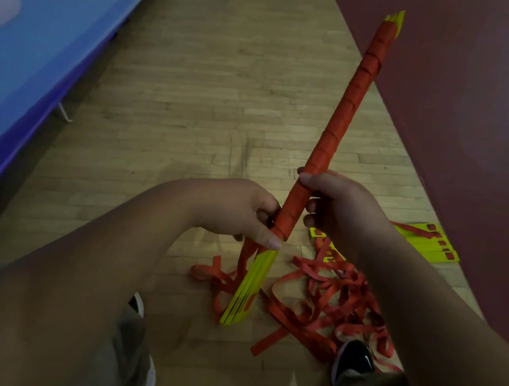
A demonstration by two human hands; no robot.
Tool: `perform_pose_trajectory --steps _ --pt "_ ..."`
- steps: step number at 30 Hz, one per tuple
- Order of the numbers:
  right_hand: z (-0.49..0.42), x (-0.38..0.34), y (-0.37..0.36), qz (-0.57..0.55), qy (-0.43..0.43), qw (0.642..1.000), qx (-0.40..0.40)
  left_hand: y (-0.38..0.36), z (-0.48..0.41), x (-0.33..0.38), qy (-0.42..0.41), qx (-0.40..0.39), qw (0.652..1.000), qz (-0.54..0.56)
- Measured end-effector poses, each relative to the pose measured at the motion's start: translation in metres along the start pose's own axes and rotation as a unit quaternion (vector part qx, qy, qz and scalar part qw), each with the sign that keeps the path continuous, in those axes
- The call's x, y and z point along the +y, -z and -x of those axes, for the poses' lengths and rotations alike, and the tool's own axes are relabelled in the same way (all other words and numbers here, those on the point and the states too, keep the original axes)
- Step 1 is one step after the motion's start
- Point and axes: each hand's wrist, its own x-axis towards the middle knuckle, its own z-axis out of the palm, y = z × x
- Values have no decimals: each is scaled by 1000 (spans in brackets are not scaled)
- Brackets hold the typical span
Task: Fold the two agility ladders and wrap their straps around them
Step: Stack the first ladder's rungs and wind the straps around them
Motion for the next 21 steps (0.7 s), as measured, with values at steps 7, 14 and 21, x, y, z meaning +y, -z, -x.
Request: perform_pose_trajectory --steps 7,14,21 --pt "2 4 -4 30 14 999 8 -2 -4 -8 28 10 996 -83" --pt "1 10 -5 51 20 998 39 -3 -7 -5 35 38 994 -99" --pt "4 7 -8 40 12 999 2 -5 -8 -5 40 60 993 -95"
